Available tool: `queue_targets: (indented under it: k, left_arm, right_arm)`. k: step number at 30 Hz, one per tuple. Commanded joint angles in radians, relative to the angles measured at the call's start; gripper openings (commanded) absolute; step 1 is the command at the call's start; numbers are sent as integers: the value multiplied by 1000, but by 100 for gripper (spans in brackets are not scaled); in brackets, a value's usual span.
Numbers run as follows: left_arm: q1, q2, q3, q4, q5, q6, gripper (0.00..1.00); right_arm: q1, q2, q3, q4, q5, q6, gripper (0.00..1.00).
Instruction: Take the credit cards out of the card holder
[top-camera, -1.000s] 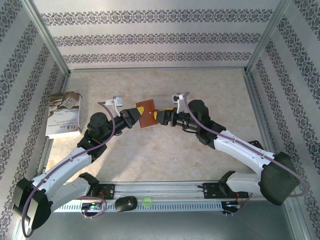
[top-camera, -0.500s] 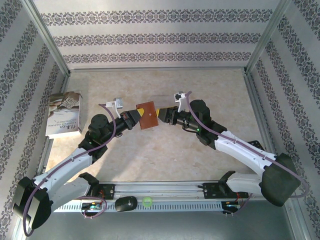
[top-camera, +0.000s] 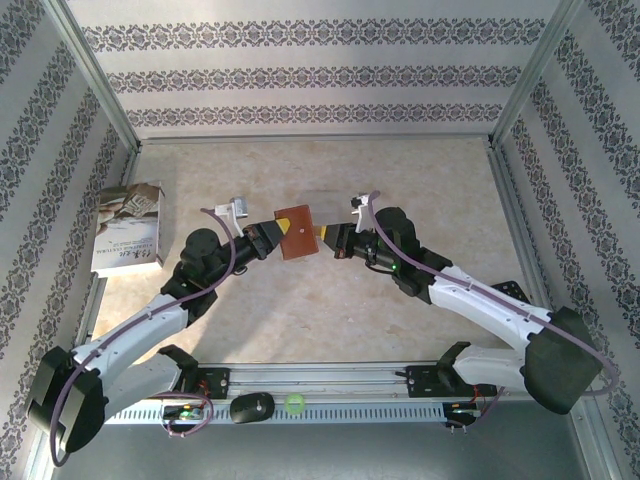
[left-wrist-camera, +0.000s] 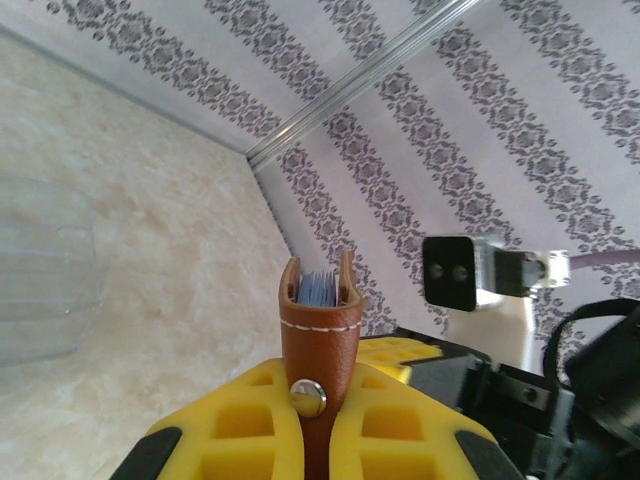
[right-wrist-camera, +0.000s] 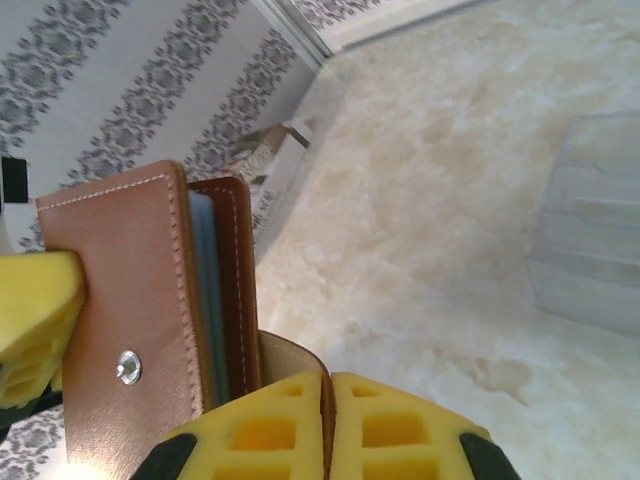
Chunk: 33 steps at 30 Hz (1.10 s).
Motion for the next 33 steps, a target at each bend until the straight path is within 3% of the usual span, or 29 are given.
queue_targets:
  k: [1, 11, 13, 16, 19, 24, 33]
  left_arm:
    - [6, 57, -23, 23, 9, -37, 0]
    - [-123, 435, -91, 155, -17, -106, 2]
    - [-136, 485, -78, 109, -17, -112, 11]
    - [-155, 539, -70, 70, -17, -125, 33]
    - [-155, 521, -72, 31, -39, -126, 43]
    - [-155, 429, -27, -175, -101, -64, 53]
    - [-132, 254, -24, -320, -167, 9, 57]
  right_arm:
    - [22, -38, 26, -174, 97, -14, 0]
    - [80, -20, -90, -260, 180, 44, 0]
    - [91, -20, -101, -264, 193, 48, 0]
    - [104, -23, -108, -277, 207, 56, 0]
    - [117, -23, -104, -292, 221, 67, 0]
    - [159, -12, -59, -351, 280, 89, 0]
    - [208, 129, 54, -333, 253, 56, 0]
